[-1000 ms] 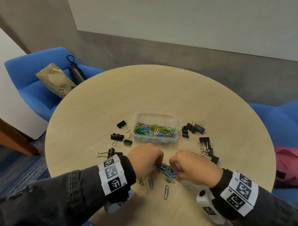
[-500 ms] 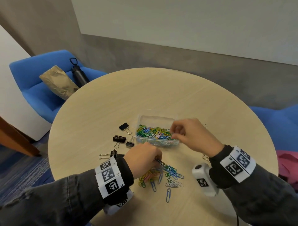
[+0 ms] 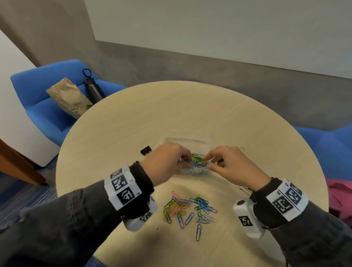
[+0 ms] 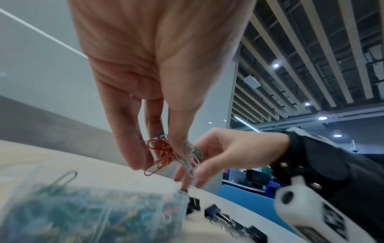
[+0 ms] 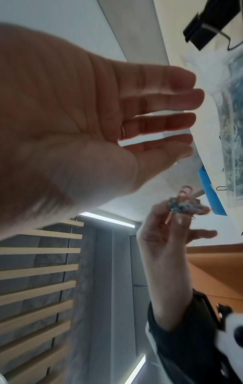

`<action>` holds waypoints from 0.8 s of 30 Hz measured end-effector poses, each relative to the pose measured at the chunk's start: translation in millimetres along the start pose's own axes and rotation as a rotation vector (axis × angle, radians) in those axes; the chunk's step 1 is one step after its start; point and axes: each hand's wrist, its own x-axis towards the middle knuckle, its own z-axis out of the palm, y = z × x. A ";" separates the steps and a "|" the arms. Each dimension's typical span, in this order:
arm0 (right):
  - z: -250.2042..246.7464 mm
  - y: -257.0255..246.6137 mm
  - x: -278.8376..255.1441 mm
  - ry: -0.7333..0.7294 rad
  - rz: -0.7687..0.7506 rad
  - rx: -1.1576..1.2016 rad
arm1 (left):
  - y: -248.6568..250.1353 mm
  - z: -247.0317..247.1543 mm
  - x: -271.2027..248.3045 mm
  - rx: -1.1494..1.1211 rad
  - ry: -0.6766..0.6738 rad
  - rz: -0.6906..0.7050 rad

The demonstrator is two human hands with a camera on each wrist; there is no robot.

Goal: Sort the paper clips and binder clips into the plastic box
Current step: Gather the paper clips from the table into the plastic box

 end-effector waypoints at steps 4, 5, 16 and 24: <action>-0.6 3.4 -4.3 0.019 0.015 0.000 | -7.1 -4.1 29.3 0.037 0.034 -0.088; -0.6 3.5 -4.6 0.018 0.017 0.004 | -10.5 -1.1 34.4 0.031 -0.003 -0.112; 0.6 -2.2 -3.8 -0.053 -0.027 -0.030 | -30.0 11.7 33.2 0.070 -0.109 0.014; 11.2 -17.4 -19.1 -0.404 -0.018 -0.126 | -27.5 14.2 23.8 0.172 -0.270 0.045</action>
